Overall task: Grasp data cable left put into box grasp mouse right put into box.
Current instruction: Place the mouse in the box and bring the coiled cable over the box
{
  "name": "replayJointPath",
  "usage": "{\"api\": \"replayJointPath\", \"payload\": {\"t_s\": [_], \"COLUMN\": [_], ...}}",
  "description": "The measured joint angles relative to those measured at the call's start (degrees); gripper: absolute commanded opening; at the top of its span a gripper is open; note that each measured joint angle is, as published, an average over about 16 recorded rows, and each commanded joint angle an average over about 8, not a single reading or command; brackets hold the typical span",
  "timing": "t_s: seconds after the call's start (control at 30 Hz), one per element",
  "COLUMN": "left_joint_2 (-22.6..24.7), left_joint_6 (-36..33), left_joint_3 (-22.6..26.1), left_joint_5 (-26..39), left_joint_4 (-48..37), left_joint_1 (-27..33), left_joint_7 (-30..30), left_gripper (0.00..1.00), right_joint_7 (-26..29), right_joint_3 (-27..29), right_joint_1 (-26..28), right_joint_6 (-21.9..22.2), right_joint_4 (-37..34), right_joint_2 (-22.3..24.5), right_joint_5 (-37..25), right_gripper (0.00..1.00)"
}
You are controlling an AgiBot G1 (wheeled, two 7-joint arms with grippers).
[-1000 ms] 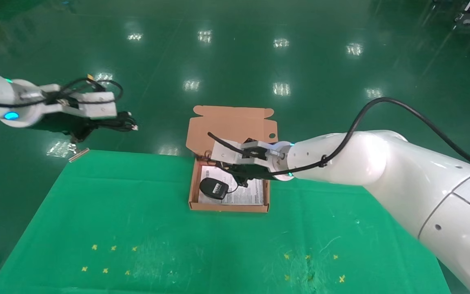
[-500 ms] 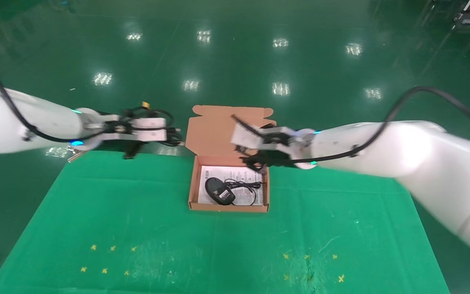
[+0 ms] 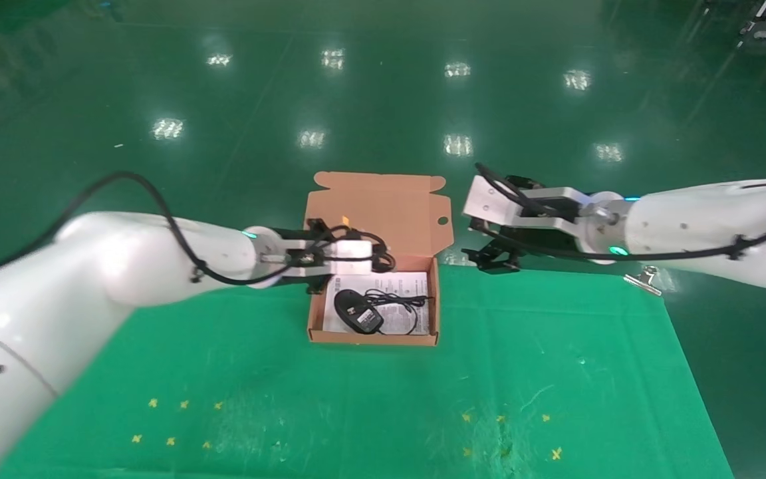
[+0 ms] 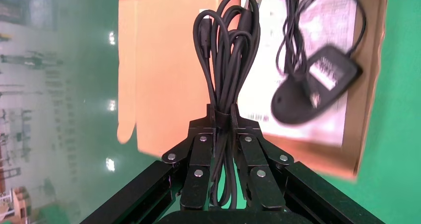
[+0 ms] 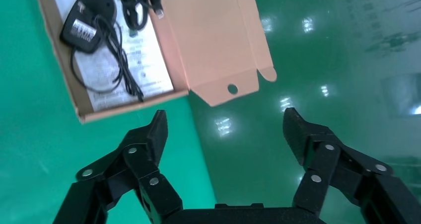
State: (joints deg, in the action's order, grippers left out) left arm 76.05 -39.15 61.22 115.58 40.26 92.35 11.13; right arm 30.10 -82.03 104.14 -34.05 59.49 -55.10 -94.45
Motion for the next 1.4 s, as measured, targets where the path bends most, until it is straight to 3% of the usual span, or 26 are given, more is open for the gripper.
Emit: {"api": "replayJointPath", "payload": {"t_s": [0.27, 0.3, 0.53, 0.57, 1.0, 1.4], "left_joint_2": [2.2, 2.28, 2.57, 2.59, 1.63, -1.21], "left_joint_6": [2.92, 3.14, 3.97, 4.02, 3.89, 5.13], "left_joint_3": [1.92, 2.26, 4.2, 4.38, 4.75, 3.21], "left_joint_5": [-7.32, -8.19, -12.55, -12.87, -13.25, -13.11], "left_joint_4": [-2.89, -2.98, -3.32, -3.35, -2.63, -2.16], "left_joint_1": [-1.28, -1.38, -1.59, -1.58, -1.1, 4.44], "left_joint_7": [-5.83, -6.35, -8.4, -8.53, -8.34, -6.05], "left_gripper": [0.0, 0.05, 0.92, 1.0, 1.0, 1.0], "right_joint_7": [5.84, 6.48, 9.35, 9.55, 9.71, 7.97], "right_joint_3": [-1.17, -1.28, -1.71, -1.74, -1.78, -1.31], "right_joint_1": [1.02, 1.08, 1.23, 1.24, 1.6, 5.14], "right_joint_6": [-0.8, -0.86, -0.88, -0.89, -1.01, -1.9], "right_joint_4": [5.51, 5.94, 7.69, 7.82, 7.96, 10.6], "right_joint_2": [2.83, 2.96, 3.42, 3.46, 3.55, 5.45], "right_joint_5": [-4.75, -5.26, -7.65, -7.83, -8.28, -10.48], "right_gripper": [1.0, 1.0, 1.0, 1.0, 1.0, 1.0]}}
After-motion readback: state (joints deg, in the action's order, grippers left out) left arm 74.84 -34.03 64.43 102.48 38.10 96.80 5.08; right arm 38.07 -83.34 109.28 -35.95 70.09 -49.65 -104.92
